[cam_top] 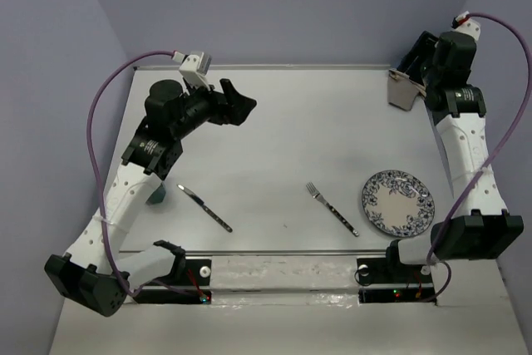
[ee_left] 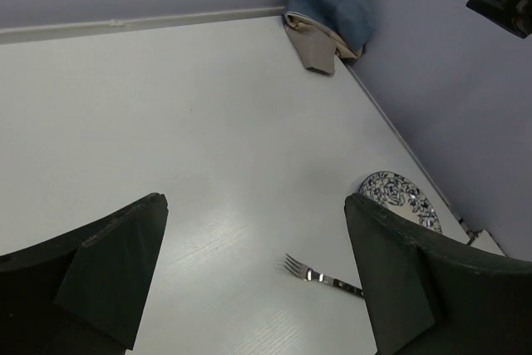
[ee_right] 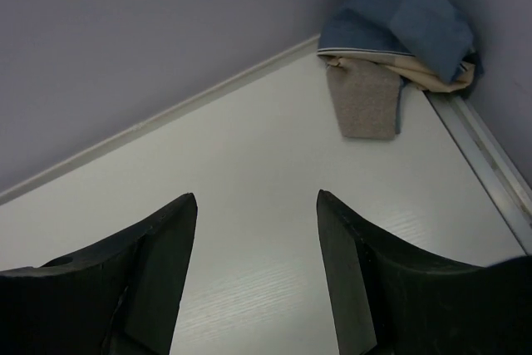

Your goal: Set the dinner table for one person

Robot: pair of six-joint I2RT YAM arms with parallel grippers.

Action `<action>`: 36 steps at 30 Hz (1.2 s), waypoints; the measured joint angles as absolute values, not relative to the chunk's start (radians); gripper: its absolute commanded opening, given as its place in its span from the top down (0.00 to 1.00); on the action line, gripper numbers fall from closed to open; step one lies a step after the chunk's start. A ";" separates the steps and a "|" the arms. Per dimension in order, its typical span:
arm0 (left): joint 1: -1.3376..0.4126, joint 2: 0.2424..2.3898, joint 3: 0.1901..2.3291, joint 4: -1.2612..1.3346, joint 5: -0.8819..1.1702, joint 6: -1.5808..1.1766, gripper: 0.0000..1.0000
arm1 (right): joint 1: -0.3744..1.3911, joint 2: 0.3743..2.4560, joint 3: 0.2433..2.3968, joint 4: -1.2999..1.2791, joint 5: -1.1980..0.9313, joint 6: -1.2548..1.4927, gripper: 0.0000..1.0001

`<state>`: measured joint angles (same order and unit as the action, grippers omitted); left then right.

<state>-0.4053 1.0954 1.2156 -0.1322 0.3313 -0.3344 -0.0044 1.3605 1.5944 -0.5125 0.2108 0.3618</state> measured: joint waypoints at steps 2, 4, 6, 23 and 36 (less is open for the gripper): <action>-0.410 1.092 1.211 -0.131 0.333 -0.333 0.01 | -0.041 1.418 1.620 -0.511 0.227 0.356 0.35; -0.414 1.085 1.203 -0.131 0.334 -0.331 0.01 | -0.080 1.470 1.634 -0.509 0.237 0.358 0.36; -0.418 1.072 1.187 -0.131 0.334 -0.331 0.01 | -0.126 1.536 1.649 -0.504 0.237 0.361 0.36; -0.418 0.994 1.122 -0.175 0.290 -0.379 0.01 | -0.301 2.143 1.860 -0.448 0.110 0.397 0.31; -0.418 0.988 1.100 -0.237 0.230 -0.410 0.01 | -0.321 2.432 2.057 -0.433 -0.019 0.419 0.58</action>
<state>-0.4179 0.9882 1.0996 -0.2375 0.2302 -0.4099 -0.3214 2.4317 2.0567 -0.4332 -0.0189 0.4191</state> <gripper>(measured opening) 0.989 0.652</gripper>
